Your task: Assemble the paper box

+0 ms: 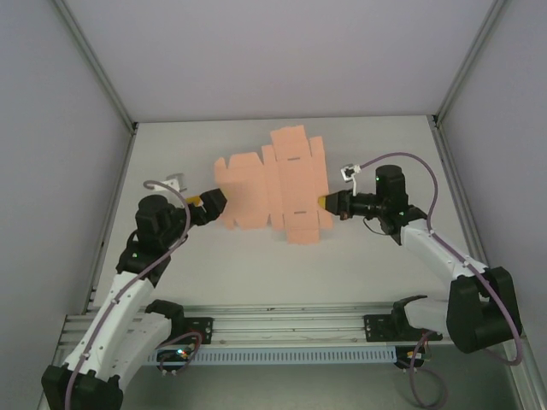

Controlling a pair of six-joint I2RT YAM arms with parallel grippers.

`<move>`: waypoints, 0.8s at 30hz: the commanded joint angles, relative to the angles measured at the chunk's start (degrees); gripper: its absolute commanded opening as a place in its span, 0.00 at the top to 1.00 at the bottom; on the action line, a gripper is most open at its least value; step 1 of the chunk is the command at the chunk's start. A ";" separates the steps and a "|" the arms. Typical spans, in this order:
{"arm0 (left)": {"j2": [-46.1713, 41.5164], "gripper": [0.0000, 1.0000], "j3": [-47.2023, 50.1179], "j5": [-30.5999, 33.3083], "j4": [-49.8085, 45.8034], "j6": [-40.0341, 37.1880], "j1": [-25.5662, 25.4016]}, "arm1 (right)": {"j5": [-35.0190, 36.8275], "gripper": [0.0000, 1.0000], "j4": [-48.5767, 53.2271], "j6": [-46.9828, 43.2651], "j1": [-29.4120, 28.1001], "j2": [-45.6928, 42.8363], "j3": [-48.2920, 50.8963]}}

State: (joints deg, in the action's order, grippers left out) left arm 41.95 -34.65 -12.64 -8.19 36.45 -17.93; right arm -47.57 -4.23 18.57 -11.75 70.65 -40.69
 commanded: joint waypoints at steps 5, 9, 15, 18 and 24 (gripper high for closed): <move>0.43 0.00 0.11 10.86 -14.68 -4.85 0.20 | 22.58 1.00 20.05 -12.77 -7.22 7.51 -7.57; 3.30 0.00 2.09 -4.54 -3.24 -4.64 0.00 | 33.26 1.00 20.93 -17.75 -11.98 11.65 -10.78; 11.51 0.00 2.00 -14.85 9.37 -1.64 -2.19 | 57.59 1.00 12.38 -30.43 -22.29 13.40 -9.50; 16.06 0.00 -0.21 -15.91 11.08 -1.38 -3.27 | 66.08 1.00 6.18 -38.38 -26.88 14.69 -7.62; 23.56 0.00 -4.78 -16.28 13.11 0.48 -4.65 | 79.79 1.00 -1.75 -48.18 -31.20 18.95 -7.19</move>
State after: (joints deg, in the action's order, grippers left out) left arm 63.83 -36.10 -26.63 0.73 35.20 -22.00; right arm 19.33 -0.16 -21.15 -41.95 87.48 -47.51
